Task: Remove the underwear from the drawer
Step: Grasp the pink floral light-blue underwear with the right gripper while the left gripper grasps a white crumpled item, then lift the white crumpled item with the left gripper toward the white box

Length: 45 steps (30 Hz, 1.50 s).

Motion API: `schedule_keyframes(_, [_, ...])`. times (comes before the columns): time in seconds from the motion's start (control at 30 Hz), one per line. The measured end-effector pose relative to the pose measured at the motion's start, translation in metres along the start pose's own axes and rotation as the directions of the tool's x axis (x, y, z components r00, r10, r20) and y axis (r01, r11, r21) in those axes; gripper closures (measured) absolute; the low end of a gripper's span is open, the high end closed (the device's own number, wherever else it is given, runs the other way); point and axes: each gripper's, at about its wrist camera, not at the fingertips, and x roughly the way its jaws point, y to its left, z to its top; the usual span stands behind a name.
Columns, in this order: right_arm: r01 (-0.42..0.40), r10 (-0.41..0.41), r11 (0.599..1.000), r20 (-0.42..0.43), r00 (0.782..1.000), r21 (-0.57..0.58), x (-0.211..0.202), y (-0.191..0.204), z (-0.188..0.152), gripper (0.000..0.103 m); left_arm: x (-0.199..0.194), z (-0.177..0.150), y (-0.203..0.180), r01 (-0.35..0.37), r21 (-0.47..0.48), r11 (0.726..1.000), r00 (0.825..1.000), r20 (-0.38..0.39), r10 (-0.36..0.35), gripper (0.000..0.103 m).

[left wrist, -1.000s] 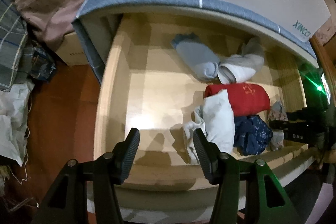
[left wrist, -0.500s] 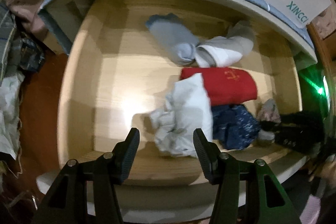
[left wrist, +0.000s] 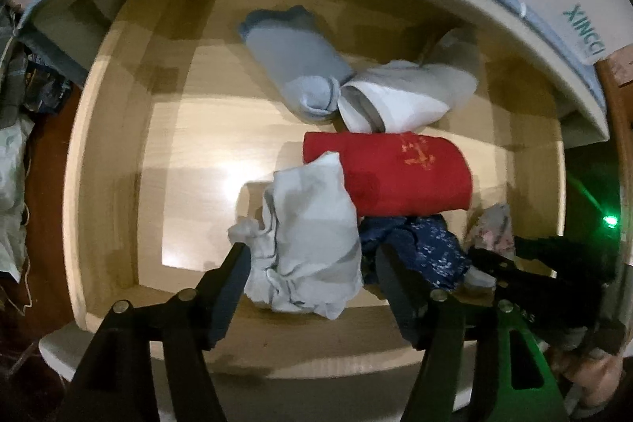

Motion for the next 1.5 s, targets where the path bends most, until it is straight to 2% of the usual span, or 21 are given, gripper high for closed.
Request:
schedule_keyframes(0.2, [-0.002, 0.002, 1.000, 0.000, 1.000, -0.001, 0.001, -0.007, -0.001, 0.066, 0.025, 0.007, 0.001, -0.072, 0.003, 0.997, 0.996, -0.054, 0.072, 0.034])
schedule_keyframes(0.43, [-0.009, 0.009, 1.000, -0.003, 1.000, 0.000, -0.002, -0.011, 0.003, 0.065, 0.036, 0.015, 0.008, -0.090, -0.015, 0.996, 0.990, -0.113, 0.088, 0.031])
schedule_keyframes(0.53, [-0.011, 0.011, 1.000, -0.003, 1.000, 0.001, -0.003, -0.012, 0.003, 0.065, 0.038, 0.021, 0.013, -0.072, -0.040, 0.997, 0.989, -0.134, 0.066, 0.031])
schedule_keyframes(0.63, [-0.010, 0.010, 1.000, -0.003, 1.000, 0.000, -0.002, -0.012, 0.004, 0.065, 0.039, 0.023, 0.016, -0.079, -0.031, 0.996, 0.987, -0.145, 0.074, 0.031])
schedule_keyframes(0.73, [-0.010, 0.010, 1.000, -0.003, 1.000, 0.000, -0.002, -0.012, 0.004, 0.065, 0.036, 0.026, 0.029, -0.086, -0.011, 0.996, 0.985, -0.149, 0.083, 0.033])
schedule_keyframes(0.77, [-0.010, 0.010, 1.000, -0.003, 1.000, 0.000, -0.002, -0.012, 0.004, 0.065, 0.035, 0.027, 0.031, -0.087, -0.004, 0.996, 0.986, -0.145, 0.086, 0.038])
schedule_keyframes(0.8, [-0.010, 0.010, 1.000, -0.003, 1.000, 0.000, -0.002, -0.012, 0.004, 0.065, 0.034, 0.027, 0.032, -0.084, -0.002, 0.996, 0.987, -0.136, 0.083, 0.044])
schedule_keyframes(1.07, [-0.009, 0.009, 1.000, -0.003, 1.000, -0.001, -0.001, -0.012, 0.004, 0.065, 0.017, 0.019, 0.036, -0.094, 0.002, 0.996, 0.994, -0.061, 0.094, 0.060])
schedule_keyframes(1.17, [-0.009, 0.009, 1.000, -0.003, 1.000, -0.003, -0.001, -0.012, 0.004, 0.065, 0.010, 0.015, 0.037, -0.109, 0.002, 0.994, 0.993, -0.040, 0.109, 0.062])
schedule_keyframes(1.23, [-0.008, 0.008, 1.000, -0.003, 1.000, -0.003, -0.002, -0.013, 0.004, 0.065, 0.003, 0.011, 0.039, -0.089, -0.003, 0.996, 0.996, -0.018, 0.089, 0.062])
schedule_keyframes(1.33, [-0.007, 0.007, 1.000, -0.003, 1.000, -0.002, -0.001, -0.013, 0.004, 0.065, -0.014, 0.004, 0.042, -0.095, 0.022, 0.995, 0.995, 0.028, 0.095, 0.062])
schedule_keyframes(1.4, [-0.007, 0.007, 1.000, -0.003, 1.000, -0.003, -0.001, -0.014, 0.004, 0.065, -0.030, -0.007, 0.036, -0.099, 0.040, 0.994, 0.992, 0.079, 0.095, 0.062])
schedule_keyframes(1.5, [-0.007, 0.007, 1.000, -0.003, 1.000, -0.003, -0.001, -0.014, 0.004, 0.065, -0.054, -0.020, 0.035, -0.107, 0.067, 0.992, 0.979, 0.182, 0.093, 0.062])
